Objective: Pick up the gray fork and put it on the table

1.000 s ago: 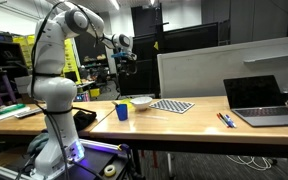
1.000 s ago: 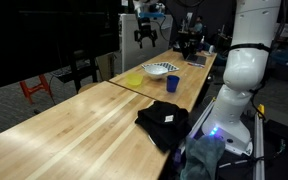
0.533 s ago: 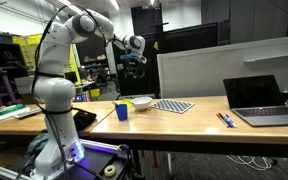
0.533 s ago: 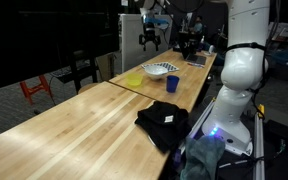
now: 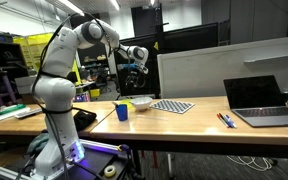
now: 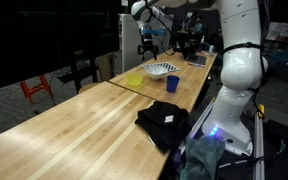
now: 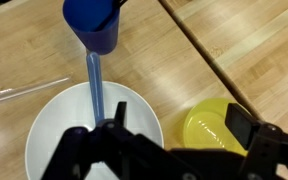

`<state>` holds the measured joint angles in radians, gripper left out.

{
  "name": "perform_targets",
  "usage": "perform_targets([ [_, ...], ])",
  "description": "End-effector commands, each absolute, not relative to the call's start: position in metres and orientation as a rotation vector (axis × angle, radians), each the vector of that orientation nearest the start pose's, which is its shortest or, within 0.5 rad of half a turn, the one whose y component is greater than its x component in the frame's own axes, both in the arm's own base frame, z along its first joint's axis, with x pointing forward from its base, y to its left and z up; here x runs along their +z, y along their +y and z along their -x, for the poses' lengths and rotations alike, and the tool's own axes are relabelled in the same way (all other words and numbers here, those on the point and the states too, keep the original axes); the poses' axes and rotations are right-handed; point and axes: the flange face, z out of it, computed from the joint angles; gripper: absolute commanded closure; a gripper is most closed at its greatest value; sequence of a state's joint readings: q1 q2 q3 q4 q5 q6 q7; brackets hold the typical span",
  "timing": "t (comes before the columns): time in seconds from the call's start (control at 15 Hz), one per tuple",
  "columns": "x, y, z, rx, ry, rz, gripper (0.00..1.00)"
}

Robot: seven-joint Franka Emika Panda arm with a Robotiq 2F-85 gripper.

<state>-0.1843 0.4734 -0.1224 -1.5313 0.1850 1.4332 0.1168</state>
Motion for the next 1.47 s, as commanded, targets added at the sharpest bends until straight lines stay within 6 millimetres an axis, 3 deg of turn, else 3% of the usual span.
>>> perform_targets([
  [0.0,0.356,-0.184,-0.594,0.763,0.707,2.769,0.0],
  [0.4,0.333,-0.255,-0.561,0.66,0.887,2.692,0.0],
  [0.6,0.316,-0.271,-0.538,0.711,0.935,2.668,0.0],
  [0.8,0.306,-0.271,-0.515,0.775,0.964,2.666,0.0],
  [1.4,0.319,-0.241,-0.448,0.792,0.926,2.68,0.0],
])
